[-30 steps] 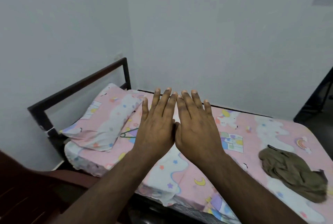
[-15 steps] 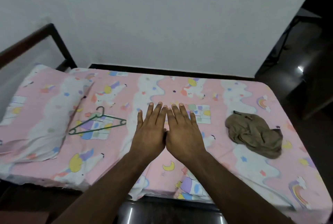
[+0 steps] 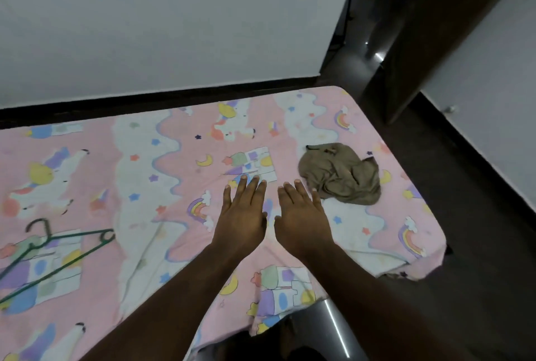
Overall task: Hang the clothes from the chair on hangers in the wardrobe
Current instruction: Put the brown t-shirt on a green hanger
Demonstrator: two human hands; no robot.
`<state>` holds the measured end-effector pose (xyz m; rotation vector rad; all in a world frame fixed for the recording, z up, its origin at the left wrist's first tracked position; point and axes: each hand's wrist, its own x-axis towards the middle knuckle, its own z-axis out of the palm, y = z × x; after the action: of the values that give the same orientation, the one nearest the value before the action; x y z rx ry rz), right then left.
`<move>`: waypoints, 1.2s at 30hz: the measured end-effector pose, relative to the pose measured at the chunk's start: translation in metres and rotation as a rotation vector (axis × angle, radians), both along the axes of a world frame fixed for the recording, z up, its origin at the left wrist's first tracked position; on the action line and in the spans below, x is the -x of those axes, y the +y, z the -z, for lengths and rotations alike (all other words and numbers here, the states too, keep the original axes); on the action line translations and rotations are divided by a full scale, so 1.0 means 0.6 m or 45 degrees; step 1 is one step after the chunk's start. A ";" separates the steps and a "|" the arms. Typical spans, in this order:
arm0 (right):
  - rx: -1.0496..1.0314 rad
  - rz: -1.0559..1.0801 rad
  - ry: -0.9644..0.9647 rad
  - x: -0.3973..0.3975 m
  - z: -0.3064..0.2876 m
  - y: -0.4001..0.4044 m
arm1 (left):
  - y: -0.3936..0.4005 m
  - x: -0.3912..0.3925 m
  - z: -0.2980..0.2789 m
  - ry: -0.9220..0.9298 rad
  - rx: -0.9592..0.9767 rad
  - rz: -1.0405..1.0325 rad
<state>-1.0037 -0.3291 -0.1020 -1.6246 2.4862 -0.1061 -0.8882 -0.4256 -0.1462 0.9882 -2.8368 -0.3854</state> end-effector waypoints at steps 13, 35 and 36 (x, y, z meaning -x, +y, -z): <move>-0.150 0.386 -0.131 0.303 0.110 -0.005 | -0.033 0.286 0.094 -0.147 -0.037 0.171; -0.433 0.261 -0.435 0.682 0.508 -0.107 | -0.111 0.703 0.453 -0.391 -0.481 0.176; -0.424 0.245 -0.412 0.681 0.523 -0.110 | -0.110 0.703 0.462 -0.382 -0.472 0.166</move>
<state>-1.4120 -0.3952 -0.4159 -1.1369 2.2581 0.0199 -1.3102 -0.4917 -0.4236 0.9928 -3.1836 -0.8715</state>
